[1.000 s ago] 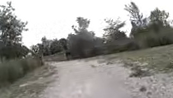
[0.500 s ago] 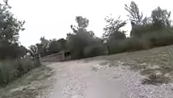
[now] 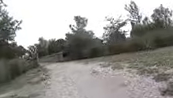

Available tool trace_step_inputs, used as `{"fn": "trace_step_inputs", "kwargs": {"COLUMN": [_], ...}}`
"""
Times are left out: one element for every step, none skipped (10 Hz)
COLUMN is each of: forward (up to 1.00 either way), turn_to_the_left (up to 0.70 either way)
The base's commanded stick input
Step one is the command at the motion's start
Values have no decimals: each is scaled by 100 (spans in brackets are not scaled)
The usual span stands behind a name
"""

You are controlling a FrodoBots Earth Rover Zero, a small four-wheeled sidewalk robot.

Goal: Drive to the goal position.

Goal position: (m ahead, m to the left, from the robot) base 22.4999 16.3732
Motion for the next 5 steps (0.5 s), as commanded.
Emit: {"fn": "trace_step_inputs", "kwargs": {"forward": [70, 70, 70, 70, 70], "turn_to_the_left": [35, 35, 0, 0, 0]}}
